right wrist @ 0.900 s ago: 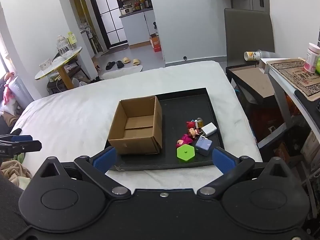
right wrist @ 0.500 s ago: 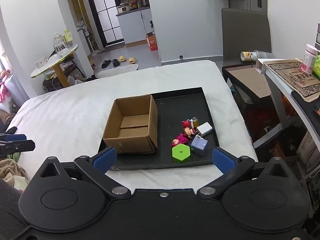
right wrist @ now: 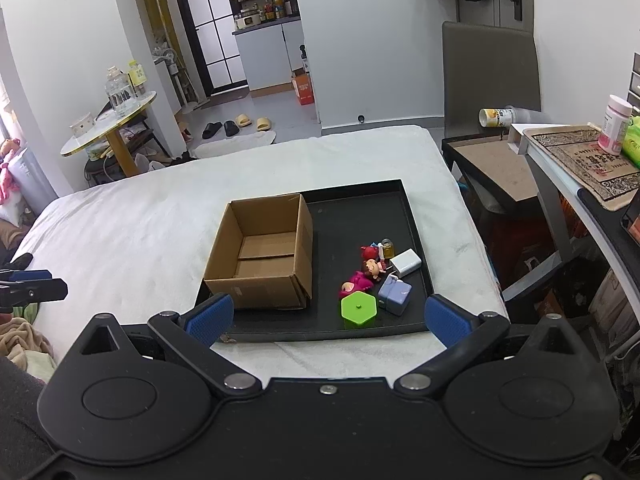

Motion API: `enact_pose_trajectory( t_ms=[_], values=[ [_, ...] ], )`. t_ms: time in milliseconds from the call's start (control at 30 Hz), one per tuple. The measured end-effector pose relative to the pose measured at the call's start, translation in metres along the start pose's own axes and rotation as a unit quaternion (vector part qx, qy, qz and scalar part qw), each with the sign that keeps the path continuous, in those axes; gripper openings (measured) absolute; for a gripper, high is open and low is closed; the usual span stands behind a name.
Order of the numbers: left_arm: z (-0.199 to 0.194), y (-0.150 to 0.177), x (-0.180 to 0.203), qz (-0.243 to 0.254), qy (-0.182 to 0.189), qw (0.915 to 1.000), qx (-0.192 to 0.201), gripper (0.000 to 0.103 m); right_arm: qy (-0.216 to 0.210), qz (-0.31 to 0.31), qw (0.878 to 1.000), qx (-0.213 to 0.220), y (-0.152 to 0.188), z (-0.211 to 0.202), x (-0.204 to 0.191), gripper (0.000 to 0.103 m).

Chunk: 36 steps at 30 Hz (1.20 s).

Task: Organize rigid objects

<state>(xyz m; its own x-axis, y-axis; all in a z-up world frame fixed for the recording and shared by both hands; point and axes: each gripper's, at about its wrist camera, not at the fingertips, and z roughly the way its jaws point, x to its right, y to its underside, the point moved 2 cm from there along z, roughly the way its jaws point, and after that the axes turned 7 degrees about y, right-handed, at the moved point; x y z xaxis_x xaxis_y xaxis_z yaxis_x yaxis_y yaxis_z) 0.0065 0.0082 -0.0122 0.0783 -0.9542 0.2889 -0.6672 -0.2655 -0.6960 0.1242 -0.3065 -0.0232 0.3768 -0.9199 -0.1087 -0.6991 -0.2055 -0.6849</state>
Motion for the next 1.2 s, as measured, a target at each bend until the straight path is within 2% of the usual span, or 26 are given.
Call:
enact_pose_trajectory(
  t_ms=[500,1200],
  values=[
    [-0.0018,0.0002,0.003,0.014,-0.005,0.9999,0.0,0.098,-0.003,-0.005,1.0,0.001,-0.0043,-0.0037,-0.0025,0.103],
    [-0.0054,0.0031,-0.0018,0.001,-0.004,0.9999,0.011,0.098,-0.006,0.011,1.0,-0.003,-0.0013,-0.003,0.0008,0.103]
  ],
)
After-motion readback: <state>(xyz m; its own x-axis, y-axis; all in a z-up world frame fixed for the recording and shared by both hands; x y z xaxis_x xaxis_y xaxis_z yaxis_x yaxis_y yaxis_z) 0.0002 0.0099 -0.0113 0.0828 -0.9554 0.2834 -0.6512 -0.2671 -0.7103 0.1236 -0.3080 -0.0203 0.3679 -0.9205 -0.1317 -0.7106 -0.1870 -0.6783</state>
